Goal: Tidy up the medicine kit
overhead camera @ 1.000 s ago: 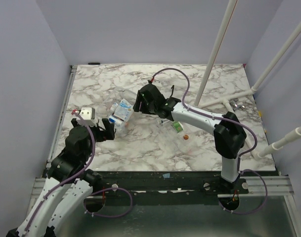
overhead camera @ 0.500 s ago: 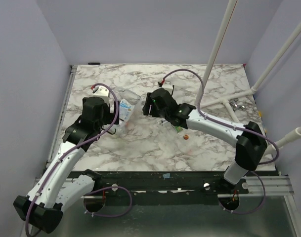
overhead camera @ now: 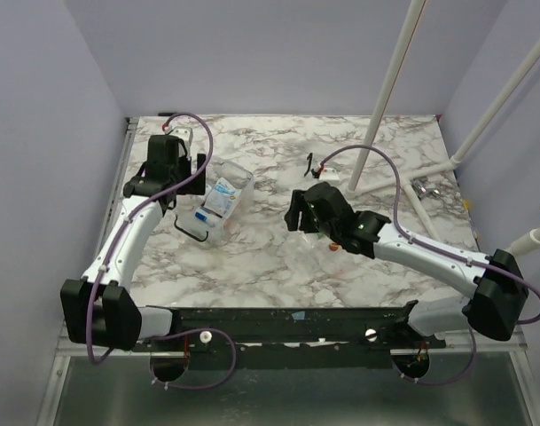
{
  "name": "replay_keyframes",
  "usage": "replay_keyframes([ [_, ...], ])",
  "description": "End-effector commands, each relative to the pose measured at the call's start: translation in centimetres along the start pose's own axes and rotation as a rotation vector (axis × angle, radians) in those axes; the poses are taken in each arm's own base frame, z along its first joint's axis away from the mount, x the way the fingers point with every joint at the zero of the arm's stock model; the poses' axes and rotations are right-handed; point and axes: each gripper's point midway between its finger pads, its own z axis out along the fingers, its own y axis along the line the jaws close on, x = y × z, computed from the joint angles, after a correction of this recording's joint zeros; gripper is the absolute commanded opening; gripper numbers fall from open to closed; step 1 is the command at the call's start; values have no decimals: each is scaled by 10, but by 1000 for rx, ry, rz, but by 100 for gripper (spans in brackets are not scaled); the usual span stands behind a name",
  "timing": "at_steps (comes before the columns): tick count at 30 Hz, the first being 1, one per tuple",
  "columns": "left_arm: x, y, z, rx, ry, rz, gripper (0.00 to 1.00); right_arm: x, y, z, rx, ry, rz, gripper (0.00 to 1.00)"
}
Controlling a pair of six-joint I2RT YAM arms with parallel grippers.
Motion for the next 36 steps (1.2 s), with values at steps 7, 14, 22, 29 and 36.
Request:
replay_keyframes([
  [7, -15, 7, 49, 49, 66, -8, 86, 42, -12, -21, -103, 110, -121, 67],
  [14, -14, 2, 68, 102, 138, -10, 77, 59, -15, -26, -144, 136, -117, 67],
  [22, -1, 5, 86, 100, 203, -29, 71, 67, -16, -24, -140, 172, -137, 67],
  [29, 19, 0, 92, 116, 263, -58, 63, 69, -18, -21, -130, 174, -134, 67],
  [36, 38, -3, 97, 115, 325, -86, 41, 72, -19, -18, -126, 179, -129, 67],
])
